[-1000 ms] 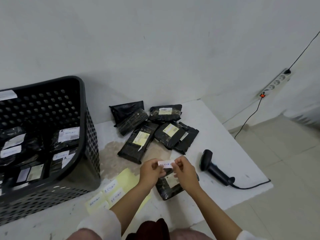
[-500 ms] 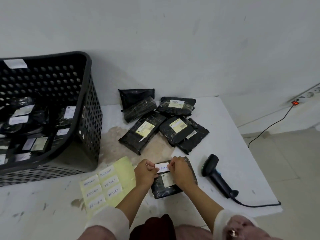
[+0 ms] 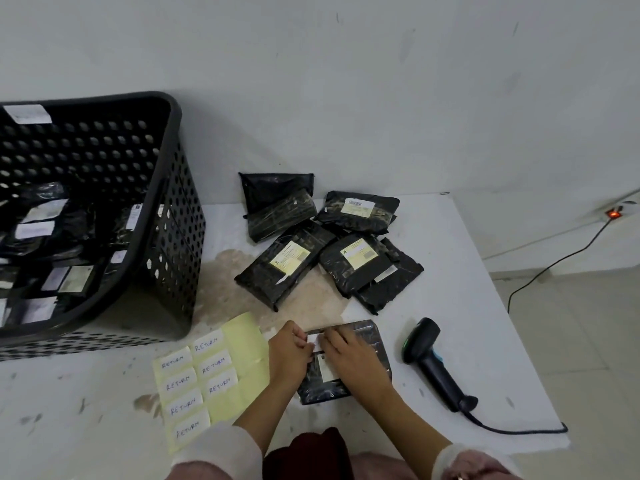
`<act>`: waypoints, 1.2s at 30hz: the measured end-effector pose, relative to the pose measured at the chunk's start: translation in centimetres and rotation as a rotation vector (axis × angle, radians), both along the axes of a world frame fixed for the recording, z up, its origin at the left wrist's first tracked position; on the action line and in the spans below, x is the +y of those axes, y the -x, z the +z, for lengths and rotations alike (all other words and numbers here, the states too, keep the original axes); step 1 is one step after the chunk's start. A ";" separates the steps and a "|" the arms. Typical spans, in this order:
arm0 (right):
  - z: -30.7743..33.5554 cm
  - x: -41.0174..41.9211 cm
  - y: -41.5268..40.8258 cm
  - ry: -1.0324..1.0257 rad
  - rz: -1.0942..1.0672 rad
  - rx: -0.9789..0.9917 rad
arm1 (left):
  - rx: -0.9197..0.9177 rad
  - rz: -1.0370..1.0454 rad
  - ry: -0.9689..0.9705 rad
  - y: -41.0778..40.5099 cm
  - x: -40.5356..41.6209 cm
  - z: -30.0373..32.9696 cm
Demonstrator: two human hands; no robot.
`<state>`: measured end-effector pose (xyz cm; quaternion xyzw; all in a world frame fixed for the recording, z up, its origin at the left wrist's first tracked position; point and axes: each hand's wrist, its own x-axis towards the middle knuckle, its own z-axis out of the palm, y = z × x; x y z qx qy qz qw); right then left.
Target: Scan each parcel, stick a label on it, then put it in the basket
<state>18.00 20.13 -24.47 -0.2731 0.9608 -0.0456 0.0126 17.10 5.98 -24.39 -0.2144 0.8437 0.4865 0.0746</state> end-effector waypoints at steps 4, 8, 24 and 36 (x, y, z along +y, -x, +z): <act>-1.2 1.7 -1.6 -0.034 -0.024 -0.070 | -0.007 -0.019 0.016 0.0 -0.1 -0.3; -1.0 1.4 -2.5 -0.030 -0.063 -0.122 | -0.016 -0.023 0.016 0.0 -0.1 -0.2; -1.6 1.6 -2.0 -0.161 0.009 -0.342 | 0.101 -0.299 0.349 -0.7 0.0 0.5; -1.6 1.8 -1.6 -0.144 0.025 -0.389 | 0.281 -0.922 1.148 -4.9 -3.0 0.2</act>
